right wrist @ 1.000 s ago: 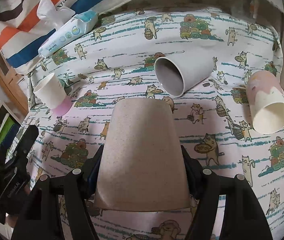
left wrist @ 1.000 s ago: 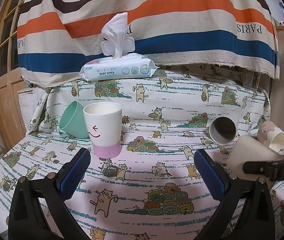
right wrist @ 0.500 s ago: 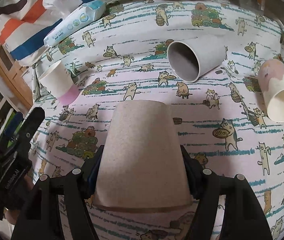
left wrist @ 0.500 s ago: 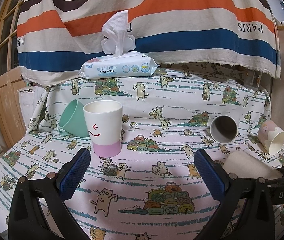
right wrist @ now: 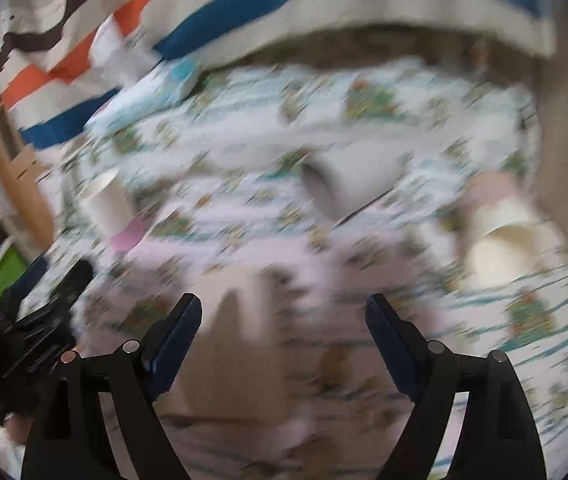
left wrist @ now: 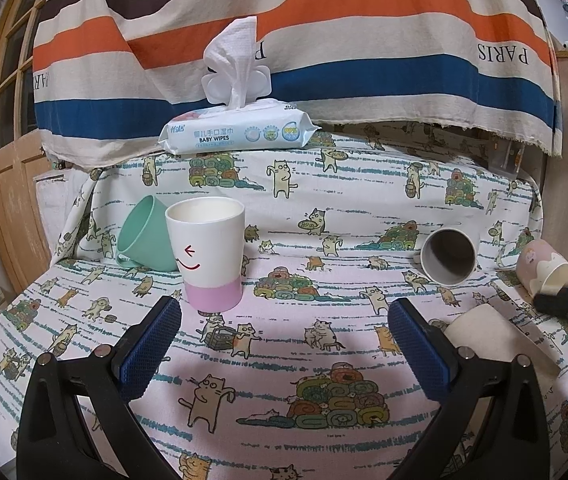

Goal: Flip cup upside down
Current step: 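Withdraw the open right tool from the tan cup, then move the left tool to the tan cup and close its fingers on it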

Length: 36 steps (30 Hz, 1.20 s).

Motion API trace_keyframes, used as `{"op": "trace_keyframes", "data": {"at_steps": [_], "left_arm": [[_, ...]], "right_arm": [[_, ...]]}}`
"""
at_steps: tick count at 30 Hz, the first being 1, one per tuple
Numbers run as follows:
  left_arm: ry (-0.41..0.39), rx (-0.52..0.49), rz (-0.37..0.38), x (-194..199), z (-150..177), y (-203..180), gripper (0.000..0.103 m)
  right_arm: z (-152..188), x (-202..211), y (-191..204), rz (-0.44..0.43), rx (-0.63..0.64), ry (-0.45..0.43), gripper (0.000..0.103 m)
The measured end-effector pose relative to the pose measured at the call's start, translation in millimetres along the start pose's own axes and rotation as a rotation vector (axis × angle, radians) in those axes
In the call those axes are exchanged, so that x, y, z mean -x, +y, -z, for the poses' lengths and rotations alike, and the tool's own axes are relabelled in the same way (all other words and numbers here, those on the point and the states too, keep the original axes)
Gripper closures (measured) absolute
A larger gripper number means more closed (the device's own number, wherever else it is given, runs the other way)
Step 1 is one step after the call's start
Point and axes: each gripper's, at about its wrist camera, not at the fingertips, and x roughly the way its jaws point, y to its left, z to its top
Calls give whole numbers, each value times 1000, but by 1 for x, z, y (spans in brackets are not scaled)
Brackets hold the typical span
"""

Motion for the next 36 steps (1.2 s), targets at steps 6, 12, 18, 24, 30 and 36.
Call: {"op": "trace_keyframes", "data": {"at_steps": [6,12,18,24,30,36], "left_arm": [[5,1,-4,-1,-1,0,0],[-1,1,-14,0,-1,1,0],[3,2,-17,1,-2,1,0],[5,12,-33,0,-3,3,0],[98,-55,-46,-14,-1,-9,0],[171,-36,70,-5,-2,-40,0]], "right_arm": [[6,16,-34,194,76,-225,15],[14,26,-61,175,49,-358,13],[14,27,-73,135,1,-362,2],[17,24,-70,152,-1,-347,1],[17,20,-63,180,34,-324,1],[17,18,-60,183,49,-320,1]]}}
